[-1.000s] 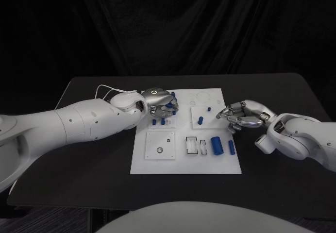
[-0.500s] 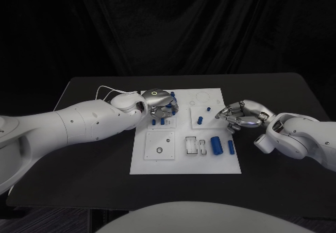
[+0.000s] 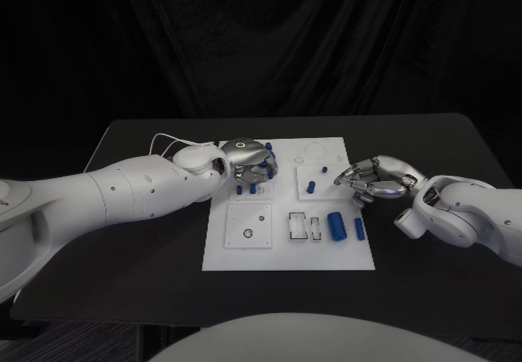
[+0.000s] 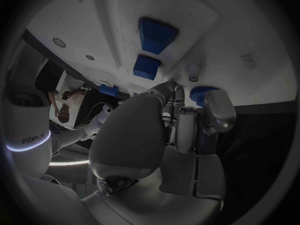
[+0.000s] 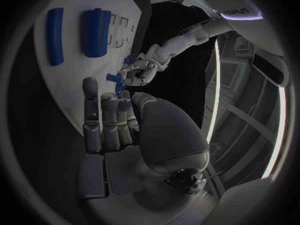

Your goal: Assemble the parts on the task board

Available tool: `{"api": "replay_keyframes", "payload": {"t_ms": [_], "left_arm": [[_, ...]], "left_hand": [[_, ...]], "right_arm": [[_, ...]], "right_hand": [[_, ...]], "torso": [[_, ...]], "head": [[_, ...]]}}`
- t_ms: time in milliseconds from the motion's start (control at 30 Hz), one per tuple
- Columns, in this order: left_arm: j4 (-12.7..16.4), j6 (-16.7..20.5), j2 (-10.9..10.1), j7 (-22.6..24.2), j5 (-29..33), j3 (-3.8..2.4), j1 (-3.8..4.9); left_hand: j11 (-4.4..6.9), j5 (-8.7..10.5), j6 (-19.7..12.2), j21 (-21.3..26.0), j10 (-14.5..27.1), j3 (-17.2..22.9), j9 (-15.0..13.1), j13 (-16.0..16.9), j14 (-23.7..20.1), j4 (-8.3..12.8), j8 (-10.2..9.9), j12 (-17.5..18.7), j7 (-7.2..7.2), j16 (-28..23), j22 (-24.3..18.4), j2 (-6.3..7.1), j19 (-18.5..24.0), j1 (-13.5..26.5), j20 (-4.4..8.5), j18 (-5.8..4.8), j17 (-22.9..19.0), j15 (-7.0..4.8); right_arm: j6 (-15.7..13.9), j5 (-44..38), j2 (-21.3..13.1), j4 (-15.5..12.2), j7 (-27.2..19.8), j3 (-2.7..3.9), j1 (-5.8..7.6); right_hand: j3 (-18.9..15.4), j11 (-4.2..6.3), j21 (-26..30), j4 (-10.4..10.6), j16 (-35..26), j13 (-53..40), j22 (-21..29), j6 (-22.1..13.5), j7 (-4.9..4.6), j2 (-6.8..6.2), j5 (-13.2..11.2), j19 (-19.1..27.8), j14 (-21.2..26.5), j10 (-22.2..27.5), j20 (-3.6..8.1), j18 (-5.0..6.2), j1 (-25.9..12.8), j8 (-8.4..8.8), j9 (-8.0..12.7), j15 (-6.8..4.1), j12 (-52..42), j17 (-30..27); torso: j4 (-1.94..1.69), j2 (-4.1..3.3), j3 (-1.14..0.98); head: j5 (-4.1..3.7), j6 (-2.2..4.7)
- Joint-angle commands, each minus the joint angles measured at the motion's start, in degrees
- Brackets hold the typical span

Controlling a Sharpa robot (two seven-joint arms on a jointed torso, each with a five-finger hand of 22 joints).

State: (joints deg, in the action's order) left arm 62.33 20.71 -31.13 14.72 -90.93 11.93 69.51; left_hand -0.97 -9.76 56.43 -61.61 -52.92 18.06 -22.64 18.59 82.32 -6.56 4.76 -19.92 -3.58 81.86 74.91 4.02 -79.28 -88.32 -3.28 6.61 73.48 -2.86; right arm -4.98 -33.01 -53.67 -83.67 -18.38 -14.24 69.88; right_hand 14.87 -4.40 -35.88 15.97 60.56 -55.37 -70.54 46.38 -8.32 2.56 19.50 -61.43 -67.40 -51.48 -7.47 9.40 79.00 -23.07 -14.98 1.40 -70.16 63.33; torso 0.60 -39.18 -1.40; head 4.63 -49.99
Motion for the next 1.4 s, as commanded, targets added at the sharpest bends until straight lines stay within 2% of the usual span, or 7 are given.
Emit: {"api": "replay_keyframes", "payload": {"t_ms": [33, 267, 433, 800, 1033, 1200, 1400], "left_arm": [[0.12, 0.98, -0.32, 1.19, -0.3, 0.14, -0.38], [2.02, 5.64, -2.53, 1.52, -0.3, -0.3, -0.17], [4.61, 7.28, -5.02, 1.25, -0.3, -0.69, 0.98], [10.72, 6.33, -11.72, -0.83, -0.3, -0.7, 2.81], [10.47, 4.8, -12.44, -1.48, -0.3, -0.02, 2.47], [9.65, 3.97, -11.95, -1.78, -0.3, 0.12, 2.08], [9.06, 3.39, -11.3, -2.0, -0.3, 0.17, 1.87]], "left_hand": [[0.12, -0.23, 0.67, -0.19, -0.59, 0.06, -0.21, 0.1, 0.25, 0.41, 0.41, -0.2, 0.05, 0.18, 7.86, -0.36, -0.34, 0.41, 0.22, -1.09, 0.13, -0.38], [0.41, -0.76, 2.99, -1.75, -2.81, -0.31, -0.61, 0.31, 0.69, 0.71, 1.33, -0.55, 0.08, 0.45, 8.24, -0.68, -1.07, 1.05, 0.48, -1.37, 0.5, -0.73], [0.43, -0.85, 3.32, -1.96, -2.79, -0.49, -0.66, 0.16, 0.79, 0.75, 1.41, -0.19, 0.11, 0.45, 8.28, -0.49, -1.21, 1.34, 0.54, -1.4, 0.49, -0.75], [0.4, -0.54, 3.42, -1.78, -2.93, -0.74, -0.64, -0.06, 0.7, 0.68, 1.31, 0.34, 0.17, 0.2, 8.22, -0.32, -1.22, 1.88, 0.59, -1.38, 0.0, -0.77], [0.32, -0.35, 3.32, -1.59, -2.91, -0.78, -0.6, -0.13, 0.62, 0.65, 1.21, 0.53, 0.12, 0.1, 8.17, -0.32, -1.15, 2.02, 0.58, -1.35, -0.18, -0.74], [0.24, -0.16, 3.22, -1.36, -2.86, -0.81, -0.58, -0.19, 0.53, 0.63, 1.12, 0.72, 0.05, -0.02, 8.11, -0.34, -1.05, 2.13, 0.56, -1.32, -0.37, -0.7], [0.2, -0.11, 3.12, -1.3, -2.83, -0.79, -0.55, -0.22, 0.48, 0.67, 1.04, 0.83, 0.02, -0.09, 8.09, -0.35, -1.03, 2.12, 0.55, -1.31, -0.49, -0.67]], "right_arm": [[0.7, 0.1, -0.02, -0.01, 0.73, 0.04, -0.12], [0.74, 0.1, -0.2, -0.02, 0.83, 0.03, -0.12], [0.74, 0.1, -0.19, 0.1, 0.95, 0.03, -0.12], [1.01, 0.1, -0.21, 0.26, 1.23, 0.03, -0.12], [1.66, 0.1, -0.2, 0.29, 1.27, 0.03, -0.13], [1.93, 0.1, -0.38, 0.22, 1.41, 0.02, -0.13], [2.14, 0.1, -0.45, 0.17, 1.55, 0.02, -0.14]], "right_hand": [[-0.01, 0.04, 0.35, 0.2, 0.06, -0.01, -0.04, 0.04, 0.15, 0.21, 0.09, 0.2, 0.32, 0.33, 0.05, 0.85, -0.37, -0.29, 0.05, -0.2, -0.31, -0.08], [0.06, 0.05, 0.38, 0.21, 0.05, 0.02, -0.05, 0.03, 0.15, 0.31, 0.1, 0.18, 0.35, 0.34, 0.05, 0.86, -0.37, -0.31, 0.07, -0.21, -0.33, -0.13], [0.07, 0.05, 0.38, 0.22, 0.06, 0.01, -0.06, 0.03, 0.15, 0.33, 0.09, 0.16, 0.34, 0.31, 0.05, 0.86, -0.39, -0.32, 0.07, -0.21, -0.35, -0.14], [0.07, 0.04, 0.32, 0.23, 0.04, 0.09, -0.1, 0.04, 0.15, 0.33, 0.07, 0.11, 0.38, 0.38, 0.06, 0.84, -0.42, -0.34, 0.08, -0.21, -0.33, -0.19], [0.07, 0.04, 0.49, 0.24, 0.04, 0.1, -0.05, 0.06, 0.15, 0.33, 0.06, 0.18, 0.39, 0.4, 0.06, 0.87, -0.45, -0.36, 0.08, -0.21, -0.34, -0.21], [0.07, 0.04, 0.49, 0.24, 0.04, 0.1, -0.05, 0.06, 0.15, 0.33, 0.06, 0.18, 0.39, 0.4, 0.06, 0.87, -0.45, -0.36, 0.08, -0.21, -0.34, -0.21], [0.09, 0.04, 0.49, 0.25, 0.01, 0.18, -0.06, 0.08, 0.16, 0.35, 0.06, 0.16, 0.42, 0.47, 0.06, 0.87, -0.47, -0.39, 0.08, -0.21, -0.32, -0.26]], "torso": [[0.0, -0.03, 0.02], [-0.01, -0.03, 0.04], [-0.06, -0.05, 0.08], [-0.15, -0.05, 0.06], [-0.21, -0.07, -0.06], [-0.52, -0.11, 0.16], [-0.68, -0.16, 0.15]], "head": [[0.01, -0.01], [-0.19, -0.01], [-0.27, -0.01], [-0.23, -0.01], [-0.17, -0.01], [-0.44, -0.01], [-0.55, -0.01]]}}
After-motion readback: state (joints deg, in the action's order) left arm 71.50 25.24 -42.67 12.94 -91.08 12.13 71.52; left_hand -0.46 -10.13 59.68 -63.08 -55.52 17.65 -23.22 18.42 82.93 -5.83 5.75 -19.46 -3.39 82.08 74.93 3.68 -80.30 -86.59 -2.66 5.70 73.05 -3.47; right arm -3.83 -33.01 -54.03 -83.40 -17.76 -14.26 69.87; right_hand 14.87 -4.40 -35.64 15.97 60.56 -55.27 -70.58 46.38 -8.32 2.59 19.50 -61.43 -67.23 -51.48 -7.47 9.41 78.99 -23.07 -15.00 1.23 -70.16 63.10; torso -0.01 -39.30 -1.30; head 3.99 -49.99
